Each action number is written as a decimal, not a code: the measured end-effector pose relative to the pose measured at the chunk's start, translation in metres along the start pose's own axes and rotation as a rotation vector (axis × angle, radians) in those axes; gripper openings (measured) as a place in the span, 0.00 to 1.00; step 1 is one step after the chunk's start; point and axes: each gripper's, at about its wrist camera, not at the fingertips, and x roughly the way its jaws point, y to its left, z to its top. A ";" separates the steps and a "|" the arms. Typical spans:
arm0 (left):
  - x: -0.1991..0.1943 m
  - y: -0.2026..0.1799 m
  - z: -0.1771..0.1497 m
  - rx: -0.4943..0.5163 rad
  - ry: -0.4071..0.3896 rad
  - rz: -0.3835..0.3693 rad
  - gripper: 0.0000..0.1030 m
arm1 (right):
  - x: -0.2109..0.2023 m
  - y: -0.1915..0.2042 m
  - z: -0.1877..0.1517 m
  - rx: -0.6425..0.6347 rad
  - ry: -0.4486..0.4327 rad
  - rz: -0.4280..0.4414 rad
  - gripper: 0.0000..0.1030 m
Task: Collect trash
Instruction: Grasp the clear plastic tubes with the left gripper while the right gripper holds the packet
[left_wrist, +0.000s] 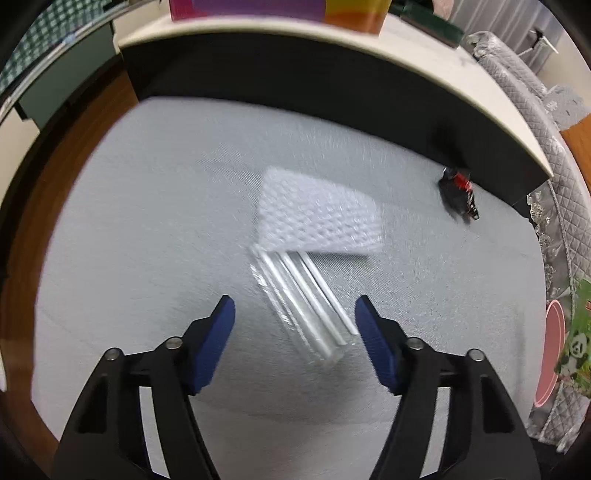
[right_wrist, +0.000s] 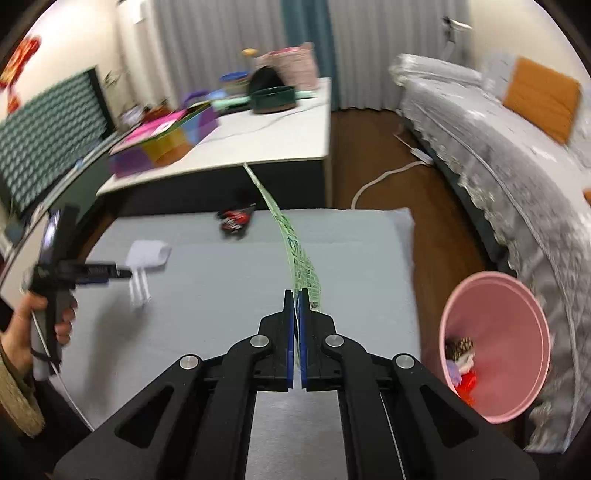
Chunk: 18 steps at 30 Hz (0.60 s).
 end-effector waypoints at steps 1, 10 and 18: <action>0.004 -0.003 -0.001 -0.007 0.009 0.003 0.61 | 0.000 -0.006 -0.001 0.009 -0.003 0.004 0.03; 0.022 0.000 -0.009 -0.040 0.031 0.048 0.08 | -0.002 -0.022 -0.007 -0.001 0.008 0.003 0.03; -0.026 -0.018 -0.049 0.063 -0.033 0.054 0.05 | -0.017 -0.030 -0.007 0.017 -0.021 0.021 0.03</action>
